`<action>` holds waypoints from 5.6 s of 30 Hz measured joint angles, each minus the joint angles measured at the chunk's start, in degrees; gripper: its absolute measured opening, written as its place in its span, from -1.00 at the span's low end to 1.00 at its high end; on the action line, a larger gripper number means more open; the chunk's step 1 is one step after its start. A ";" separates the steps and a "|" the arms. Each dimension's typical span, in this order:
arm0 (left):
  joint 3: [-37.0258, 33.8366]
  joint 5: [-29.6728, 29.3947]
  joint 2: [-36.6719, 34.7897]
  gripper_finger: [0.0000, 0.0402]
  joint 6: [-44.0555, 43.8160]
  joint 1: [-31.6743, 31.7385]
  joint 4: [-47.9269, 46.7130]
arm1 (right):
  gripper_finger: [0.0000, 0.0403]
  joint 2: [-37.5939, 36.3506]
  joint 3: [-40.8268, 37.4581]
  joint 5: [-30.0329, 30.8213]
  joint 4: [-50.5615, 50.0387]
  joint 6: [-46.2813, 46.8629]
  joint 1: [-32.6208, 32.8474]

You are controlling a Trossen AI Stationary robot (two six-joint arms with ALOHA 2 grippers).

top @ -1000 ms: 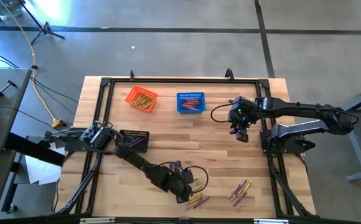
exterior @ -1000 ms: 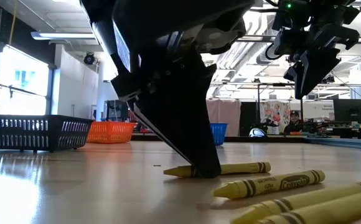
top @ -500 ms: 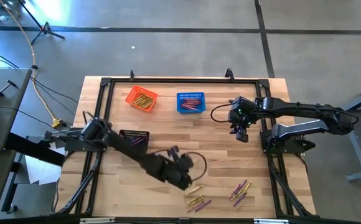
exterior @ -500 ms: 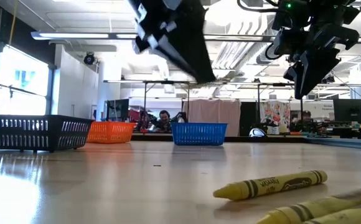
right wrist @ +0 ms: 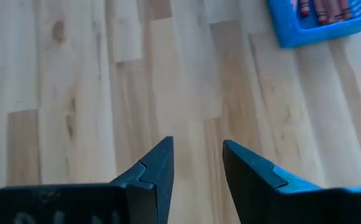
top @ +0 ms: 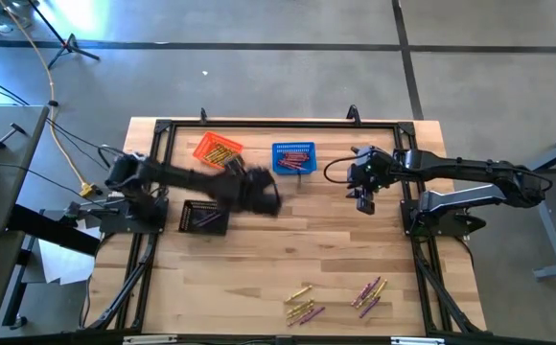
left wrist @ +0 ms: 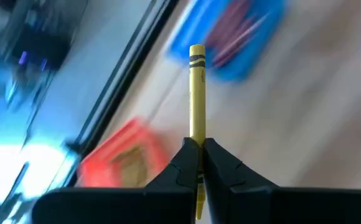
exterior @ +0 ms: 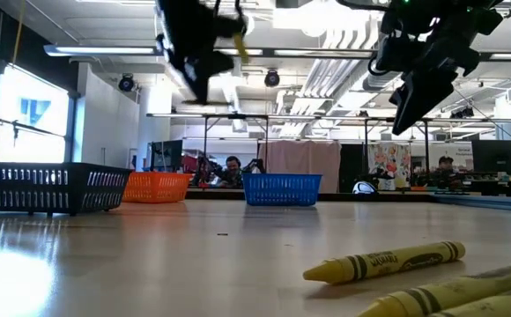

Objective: Sort crayons
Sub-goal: Put the yellow crayon into the orange bin

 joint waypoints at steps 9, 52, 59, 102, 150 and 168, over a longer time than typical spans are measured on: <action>-8.61 9.87 -2.62 -1.00 0.13 20.74 -1.99 | -0.39 0.01 0.00 2.35 -1.05 2.43 0.00; -9.96 48.67 -2.56 -0.52 7.09 23.43 26.67 | -0.39 0.02 -0.02 2.25 -4.25 -1.09 0.00; -9.54 47.84 -2.26 -0.55 -1.75 9.69 39.16 | -0.39 0.02 -0.04 2.26 -4.27 -1.49 -0.02; 15.40 39.53 28.83 -0.73 -19.01 -19.07 36.99 | -0.39 0.17 -0.09 2.28 -2.81 -1.55 -0.02; 15.47 39.56 32.30 -0.97 -8.99 -21.63 31.37 | -0.39 0.17 -0.09 2.28 -2.87 -1.53 -0.02; 15.01 29.00 26.44 -1.00 -3.44 -19.18 35.30 | -0.39 0.17 -0.07 2.28 -3.20 -1.51 -0.02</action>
